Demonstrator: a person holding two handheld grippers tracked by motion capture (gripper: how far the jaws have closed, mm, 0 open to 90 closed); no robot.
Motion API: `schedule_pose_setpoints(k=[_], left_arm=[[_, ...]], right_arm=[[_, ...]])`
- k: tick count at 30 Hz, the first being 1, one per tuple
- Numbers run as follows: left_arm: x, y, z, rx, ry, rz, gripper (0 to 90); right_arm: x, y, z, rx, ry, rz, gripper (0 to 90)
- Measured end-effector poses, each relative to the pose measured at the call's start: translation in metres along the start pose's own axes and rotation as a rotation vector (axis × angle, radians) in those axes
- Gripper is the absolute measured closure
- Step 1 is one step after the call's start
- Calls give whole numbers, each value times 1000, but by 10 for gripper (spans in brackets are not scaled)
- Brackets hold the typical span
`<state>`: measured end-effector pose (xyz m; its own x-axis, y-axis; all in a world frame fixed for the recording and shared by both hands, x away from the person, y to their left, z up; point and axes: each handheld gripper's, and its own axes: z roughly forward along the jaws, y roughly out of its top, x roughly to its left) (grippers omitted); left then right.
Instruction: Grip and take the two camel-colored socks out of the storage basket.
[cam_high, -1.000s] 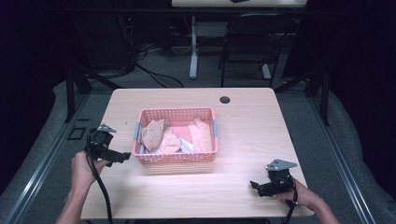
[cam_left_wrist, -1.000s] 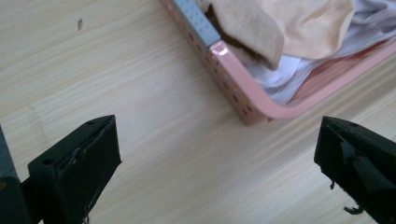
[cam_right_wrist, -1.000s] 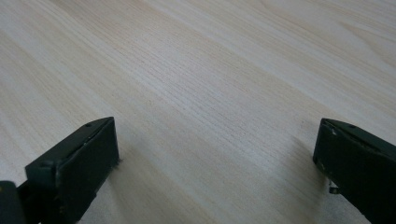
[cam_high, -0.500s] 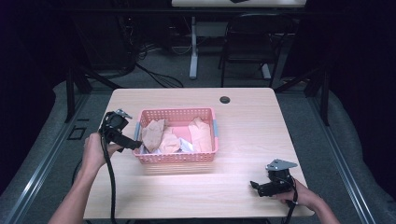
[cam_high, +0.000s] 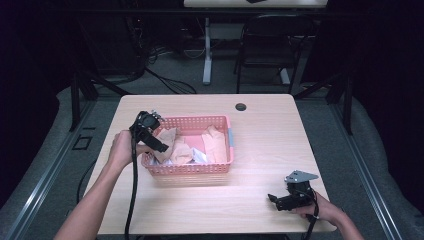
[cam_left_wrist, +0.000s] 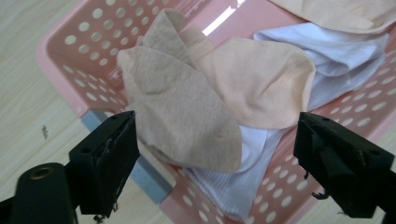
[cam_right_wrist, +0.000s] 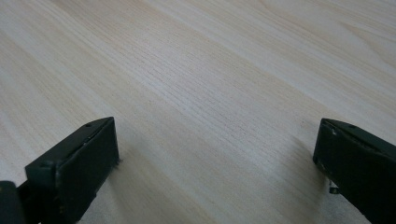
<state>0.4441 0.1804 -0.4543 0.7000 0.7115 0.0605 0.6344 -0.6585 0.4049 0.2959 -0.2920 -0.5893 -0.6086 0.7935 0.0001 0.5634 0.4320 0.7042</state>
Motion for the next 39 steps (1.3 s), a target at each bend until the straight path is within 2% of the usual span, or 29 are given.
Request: schedule_pose_setpoints(k=[1, 2, 3, 4, 5, 7, 8, 9, 10, 11, 13, 16, 18, 19, 20, 21, 23, 25, 28, 32, 35, 39], left_arm=[[1, 5, 6, 27, -6, 4, 154], [1, 5, 6, 27, -6, 4, 159], [0, 10, 14, 58, 6, 8, 167], [0, 10, 14, 58, 6, 8, 169], [0, 12, 18, 81, 9, 13, 172], [3, 15, 28, 111, 9, 8, 190], [3, 15, 28, 111, 9, 8, 199], [5, 15, 35, 131, 0, -6, 213], [5, 15, 35, 131, 0, -6, 228], [7, 16, 41, 156, -6, -11, 246], [7, 16, 45, 172, -9, -11, 278], [6, 16, 47, 185, -15, -13, 323], [5, 16, 49, 201, -18, -12, 383], [5, 16, 49, 204, -19, -15, 430], [4, 15, 50, 208, -12, -17, 430], [3, 15, 51, 215, -4, -16, 475], [4, 13, 52, 221, -5, -19, 507], [5, 10, 55, 232, -16, -24, 601], [7, 8, 56, 236, -29, -34, 692], [10, 5, 53, 211, -55, -41, 835], [9, 5, 48, 190, -57, -30, 880], [9, 5, 43, 186, -52, -12, 889]], right_arm=[[0, 0, 0, 3, -3, -3, 0], [0, 0, 0, 3, -3, -3, 0], [0, 0, 0, 2, -3, -3, 0], [0, 0, 0, 2, -3, -3, 0], [0, 0, 0, 3, -3, -3, 0], [0, 0, 0, 2, -4, -2, 0], [0, 0, 0, 2, -3, -2, 0], [0, 0, 0, 3, -3, -3, 0], [0, 0, 0, 3, -3, -3, 0], [0, 0, 0, 2, -3, -3, 0], [0, 0, 0, 2, -4, -3, 0], [0, 0, 0, 2, -3, -3, 0], [0, 0, 0, 1, -4, -2, 0], [0, 0, 0, 2, -4, -2, 0], [0, 0, 0, 2, -4, -2, 0], [0, 0, 0, 2, -3, -3, 0], [0, 0, 0, 2, -4, -2, 0], [0, 0, 0, 2, -4, -3, 0], [0, 0, 0, 2, -4, -3, 0], [0, 0, 0, 2, -4, -2, 0], [0, 0, 0, 2, -4, -2, 0], [0, 0, 0, 2, -4, -2, 0]])
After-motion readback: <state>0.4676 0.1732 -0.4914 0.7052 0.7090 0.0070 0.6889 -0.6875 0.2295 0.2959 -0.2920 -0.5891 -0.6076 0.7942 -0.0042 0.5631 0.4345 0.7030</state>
